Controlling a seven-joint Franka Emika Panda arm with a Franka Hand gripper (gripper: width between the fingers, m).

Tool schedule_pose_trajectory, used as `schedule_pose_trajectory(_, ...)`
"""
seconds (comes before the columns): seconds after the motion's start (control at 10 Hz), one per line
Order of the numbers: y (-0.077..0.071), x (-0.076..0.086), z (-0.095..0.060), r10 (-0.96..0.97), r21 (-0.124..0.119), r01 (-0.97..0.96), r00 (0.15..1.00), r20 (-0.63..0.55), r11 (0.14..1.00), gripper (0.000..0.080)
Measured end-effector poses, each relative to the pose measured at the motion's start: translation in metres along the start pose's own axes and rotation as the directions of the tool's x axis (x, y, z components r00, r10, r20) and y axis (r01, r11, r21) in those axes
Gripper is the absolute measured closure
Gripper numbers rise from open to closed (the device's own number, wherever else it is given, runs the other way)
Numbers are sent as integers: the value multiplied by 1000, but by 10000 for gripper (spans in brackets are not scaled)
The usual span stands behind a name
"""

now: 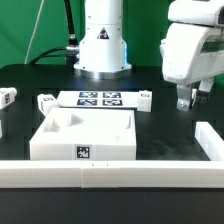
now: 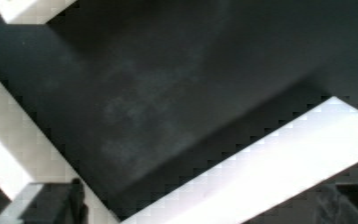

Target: Assemble one leg

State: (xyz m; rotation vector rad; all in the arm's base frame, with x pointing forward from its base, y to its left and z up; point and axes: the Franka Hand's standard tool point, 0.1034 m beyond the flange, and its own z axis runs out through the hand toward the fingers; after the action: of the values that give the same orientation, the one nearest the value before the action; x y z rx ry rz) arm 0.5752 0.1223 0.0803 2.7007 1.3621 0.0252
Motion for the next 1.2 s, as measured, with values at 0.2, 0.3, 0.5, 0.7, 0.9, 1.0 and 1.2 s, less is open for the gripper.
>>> schedule_pose_trajectory(0.2,0,0,0,0,0,0,1000,0,1000,150)
schedule_pose_trajectory(0.3,0,0,0,0,0,0,1000,0,1000,150)
schedule_pose_trajectory(0.5,0,0,0,1,1,-1,1000,0,1000,150)
schedule_pose_trajectory(0.7,0,0,0,1,1,-1,1000,0,1000,150)
schedule_pose_trajectory(0.9,0,-10,-3,-100,3,100,995,4,995,150)
schedule_pose_trajectory(1.0,-5,-23,2,-136,11,136,991,4,991,150)
schedule_pose_trajectory(1.2,-9,-46,12,-255,29,255,967,8,967,150)
